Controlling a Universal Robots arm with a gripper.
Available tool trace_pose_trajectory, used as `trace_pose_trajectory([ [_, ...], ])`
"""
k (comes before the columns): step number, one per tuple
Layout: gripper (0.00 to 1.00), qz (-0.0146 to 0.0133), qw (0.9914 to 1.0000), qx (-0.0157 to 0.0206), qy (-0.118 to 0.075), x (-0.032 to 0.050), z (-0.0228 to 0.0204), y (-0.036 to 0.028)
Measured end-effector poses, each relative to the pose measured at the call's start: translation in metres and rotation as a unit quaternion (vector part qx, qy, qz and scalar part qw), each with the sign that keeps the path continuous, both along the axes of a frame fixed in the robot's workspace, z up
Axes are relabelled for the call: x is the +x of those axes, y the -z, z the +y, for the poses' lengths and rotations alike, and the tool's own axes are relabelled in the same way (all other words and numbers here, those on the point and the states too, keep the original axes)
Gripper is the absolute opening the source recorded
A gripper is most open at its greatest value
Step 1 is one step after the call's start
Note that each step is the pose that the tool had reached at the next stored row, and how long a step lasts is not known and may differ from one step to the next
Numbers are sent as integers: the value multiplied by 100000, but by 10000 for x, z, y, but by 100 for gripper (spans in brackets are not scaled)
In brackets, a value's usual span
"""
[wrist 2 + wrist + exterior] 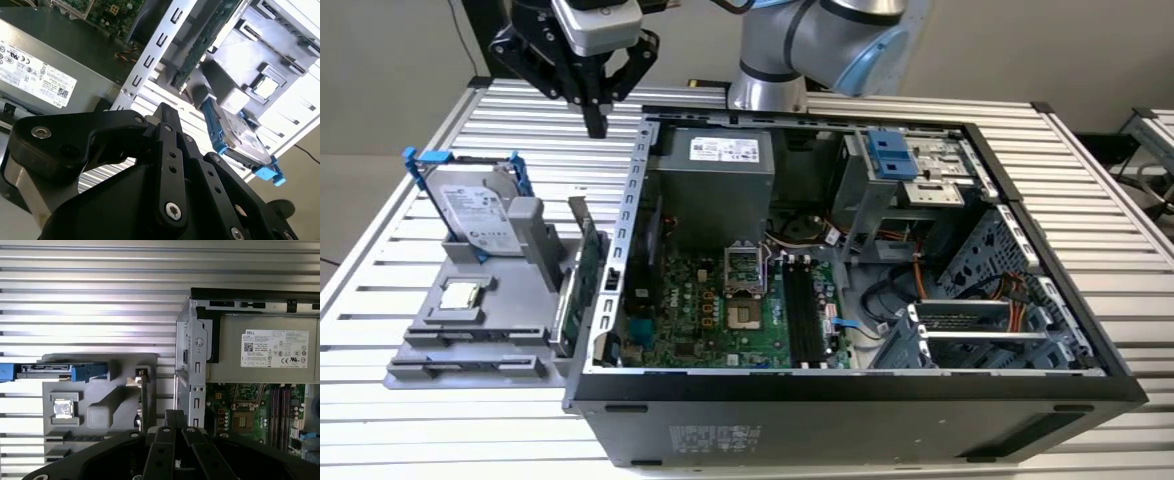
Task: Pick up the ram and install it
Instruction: 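Reach for the ram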
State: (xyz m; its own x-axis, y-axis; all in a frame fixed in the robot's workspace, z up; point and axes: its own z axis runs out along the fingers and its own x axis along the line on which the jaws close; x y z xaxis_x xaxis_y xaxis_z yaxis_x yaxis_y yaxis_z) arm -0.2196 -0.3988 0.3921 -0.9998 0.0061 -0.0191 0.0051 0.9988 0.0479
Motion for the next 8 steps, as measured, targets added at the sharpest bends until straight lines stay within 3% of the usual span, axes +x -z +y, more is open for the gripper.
trace_pose_trajectory([
  [8, 0, -2, 99999, 2, -401, -103, 0, 2],
])
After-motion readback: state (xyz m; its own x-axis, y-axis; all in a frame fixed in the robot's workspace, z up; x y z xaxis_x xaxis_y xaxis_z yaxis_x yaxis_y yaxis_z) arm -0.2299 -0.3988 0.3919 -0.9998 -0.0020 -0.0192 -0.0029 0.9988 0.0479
